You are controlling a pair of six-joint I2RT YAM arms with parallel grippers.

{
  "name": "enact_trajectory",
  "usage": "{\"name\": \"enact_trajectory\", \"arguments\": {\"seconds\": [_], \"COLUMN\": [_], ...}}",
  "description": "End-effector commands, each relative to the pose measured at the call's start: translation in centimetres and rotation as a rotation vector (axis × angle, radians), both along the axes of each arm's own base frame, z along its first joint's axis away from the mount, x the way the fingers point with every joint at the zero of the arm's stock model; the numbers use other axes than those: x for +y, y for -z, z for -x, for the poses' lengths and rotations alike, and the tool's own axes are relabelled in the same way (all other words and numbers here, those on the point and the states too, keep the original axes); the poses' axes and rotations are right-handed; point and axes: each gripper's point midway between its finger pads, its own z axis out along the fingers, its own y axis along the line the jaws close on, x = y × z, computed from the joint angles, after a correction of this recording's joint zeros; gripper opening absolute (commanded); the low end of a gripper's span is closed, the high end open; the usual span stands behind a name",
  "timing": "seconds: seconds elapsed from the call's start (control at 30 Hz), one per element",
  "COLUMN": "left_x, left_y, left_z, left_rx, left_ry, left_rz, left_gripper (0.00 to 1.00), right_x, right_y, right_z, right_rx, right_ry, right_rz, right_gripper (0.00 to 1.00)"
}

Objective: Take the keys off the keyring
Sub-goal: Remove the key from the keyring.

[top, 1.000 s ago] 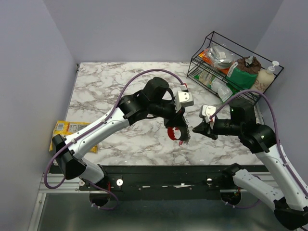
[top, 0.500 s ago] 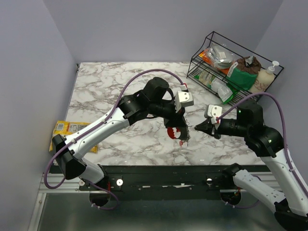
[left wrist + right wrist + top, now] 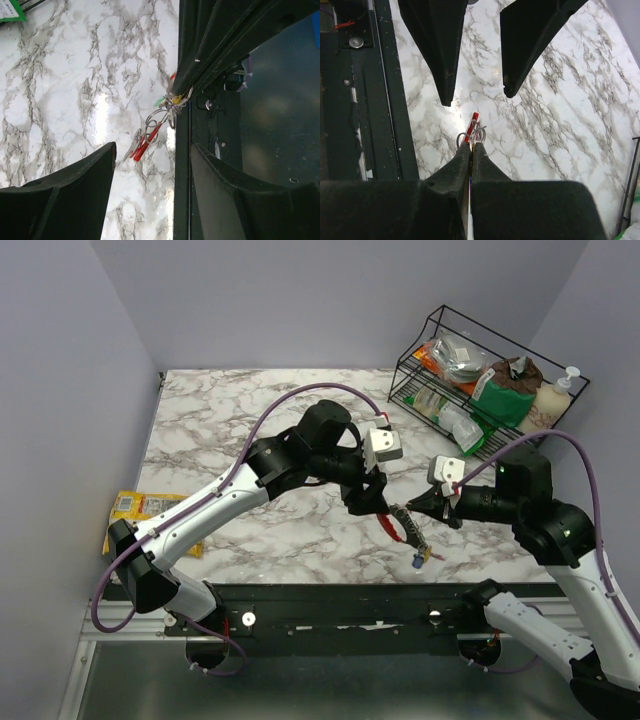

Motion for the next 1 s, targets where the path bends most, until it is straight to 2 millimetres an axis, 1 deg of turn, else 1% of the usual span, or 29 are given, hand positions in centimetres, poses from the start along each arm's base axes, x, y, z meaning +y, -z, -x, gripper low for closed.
{"name": "enact_trajectory", "arguments": {"seconds": [0.0,0.03,0.1,0.2,0.27,0.43,0.53,0.63,0.77,0.87,0.97], "left_x": [0.1,0.2,0.1,-0.2,-0.6,-1.1,-1.4,-1.6,-1.8,-1.8,-1.8], "left_y": [-2.1,-2.1,-2.2,-1.7,-1.0,-0.5,0.0,0.4,0.3,0.1,0.2], "left_z": [1.4,1.8,3.0,4.4,4.2,4.0,3.3,3.0,3.2,3.9,4.1], "left_rx": [0.006,0.017,0.035,0.066,0.077,0.104,0.097,0.103,0.115,0.138,0.147], "left_ry": [0.070,0.088,0.149,0.206,0.206,0.200,0.171,0.157,0.170,0.210,0.223], "left_rz": [0.052,0.051,0.058,0.049,0.035,0.023,0.011,0.004,0.007,0.012,0.010], "left_gripper": [0.71,0.73,0.74,0.76,0.77,0.77,0.78,0.78,0.78,0.78,0.77], "right_x": [0.3,0.3,0.5,0.8,1.0,1.2,1.3,1.3,1.2,1.2,1.2], "right_y": [-0.6,-0.5,-0.5,-0.9,-1.0,-1.2,-1.3,-1.4,-1.3,-1.2,-1.3], "right_z": [-0.1,-0.1,-0.3,-0.2,-0.1,0.0,0.2,0.5,0.4,0.4,0.1], "right_rx": [-0.009,-0.009,0.001,0.010,0.023,0.037,0.041,0.041,0.034,0.032,0.026], "right_ry": [-0.011,-0.010,-0.008,-0.018,-0.031,-0.043,-0.053,-0.058,-0.054,-0.050,-0.040], "right_rz": [-0.019,-0.021,-0.028,-0.043,-0.048,-0.054,-0.060,-0.067,-0.065,-0.068,-0.070], "right_gripper": [0.01,0.01,0.01,0.01,0.01,0.01,0.01,0.01,0.01,0.01,0.01]}}
